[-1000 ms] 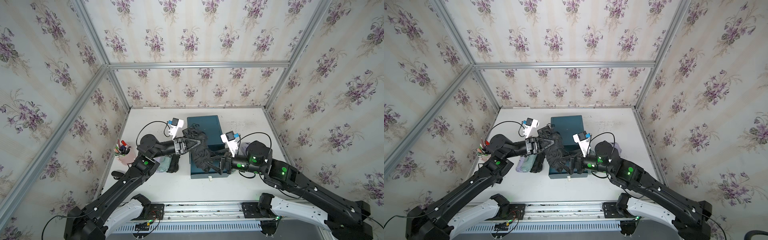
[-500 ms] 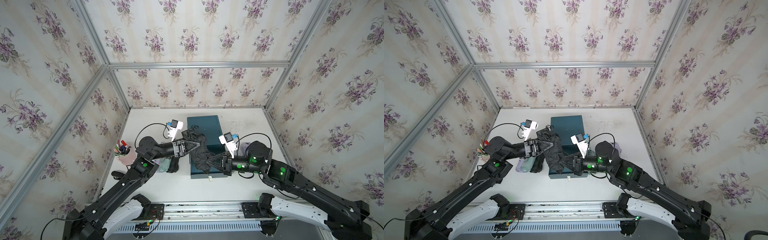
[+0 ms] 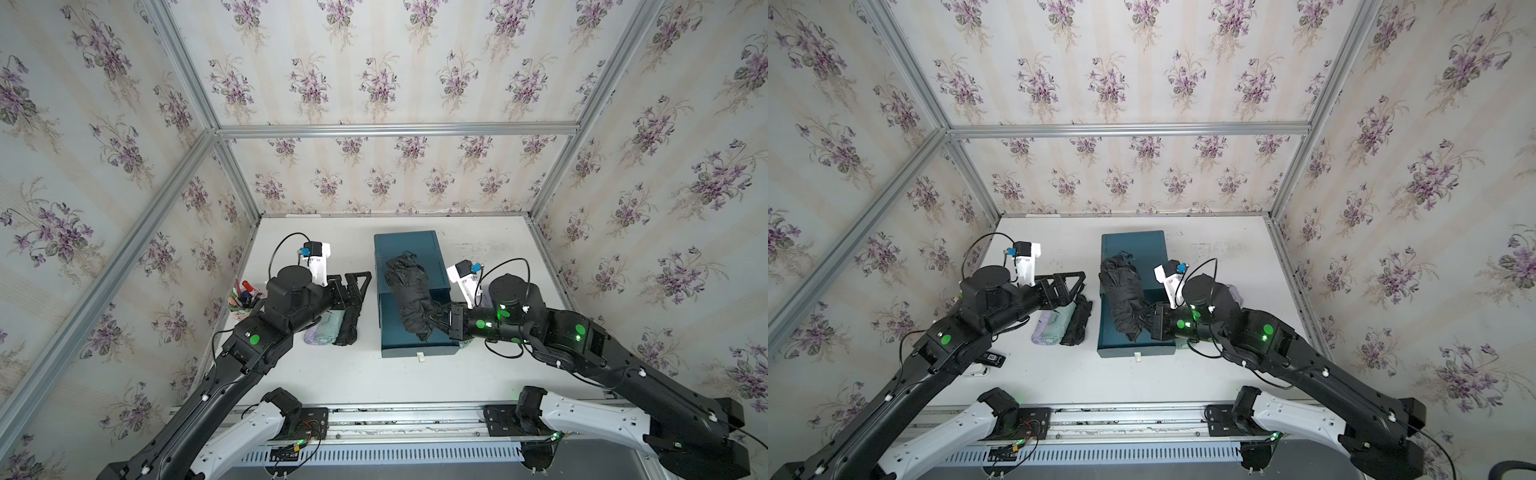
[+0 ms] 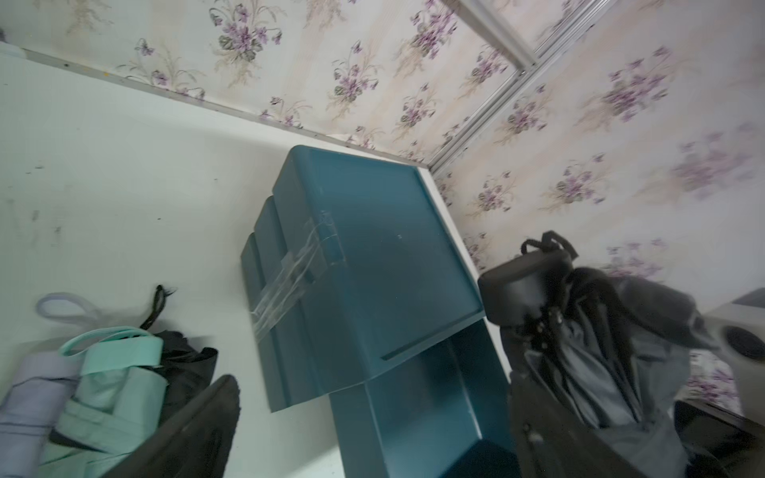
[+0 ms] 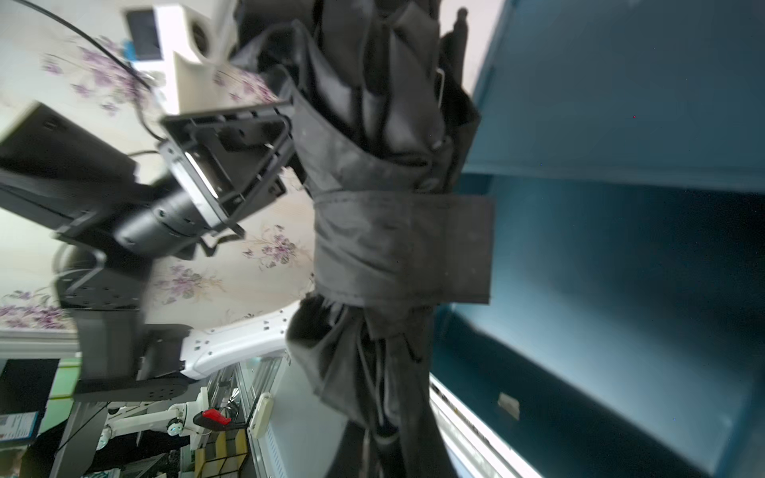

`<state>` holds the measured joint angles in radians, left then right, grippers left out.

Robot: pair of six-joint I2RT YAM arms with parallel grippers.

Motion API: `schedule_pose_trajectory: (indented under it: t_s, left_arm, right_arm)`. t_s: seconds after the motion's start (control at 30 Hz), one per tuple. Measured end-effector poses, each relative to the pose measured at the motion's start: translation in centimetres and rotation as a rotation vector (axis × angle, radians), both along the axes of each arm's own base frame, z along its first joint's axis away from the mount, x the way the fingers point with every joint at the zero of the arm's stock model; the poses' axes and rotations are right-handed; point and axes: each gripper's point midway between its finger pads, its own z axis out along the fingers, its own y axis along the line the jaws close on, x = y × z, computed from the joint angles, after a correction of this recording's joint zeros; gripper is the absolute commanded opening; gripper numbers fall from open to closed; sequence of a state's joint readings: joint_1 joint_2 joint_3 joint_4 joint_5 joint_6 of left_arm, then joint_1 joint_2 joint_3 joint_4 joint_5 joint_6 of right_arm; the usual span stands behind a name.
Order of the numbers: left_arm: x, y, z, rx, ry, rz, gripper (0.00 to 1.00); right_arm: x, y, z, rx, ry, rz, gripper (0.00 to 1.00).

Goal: Place the umbrella in the drawer by color
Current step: Pick up the umbrella from the center of the board, then place the umbrella in the drawer.

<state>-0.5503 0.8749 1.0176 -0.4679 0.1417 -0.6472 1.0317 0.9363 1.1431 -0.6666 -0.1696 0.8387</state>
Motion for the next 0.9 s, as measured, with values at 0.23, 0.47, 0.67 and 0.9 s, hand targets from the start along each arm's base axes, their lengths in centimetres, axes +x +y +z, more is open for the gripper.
schedule_pose_trajectory:
  t_s: [0.23,0.47,0.67,0.9]
  left_arm:
    - [2.6,-1.3,-2.2,0.139,0.104,-0.021,1.0]
    - [3.7,-3.5,-5.2,0.193,0.212,-0.102,0.95]
    - [4.4,-4.6,-6.5,0.226,0.242,-0.147,0.86]
    - [4.4,-5.1,-8.3,0.266,0.269,-0.186,0.78]
  right_arm:
    - [-2.5,-1.1,-1.3,-0.047,0.159,0.003,0.0]
    - [-2.9,-0.7,-3.6,-0.103,0.305,-0.04,0.0]
    - [-1.7,0.2,-3.9,-0.117,0.372,-0.087,0.0]
    - [0.2,1.2,-4.5,-0.084,0.422,-0.108,0.0]
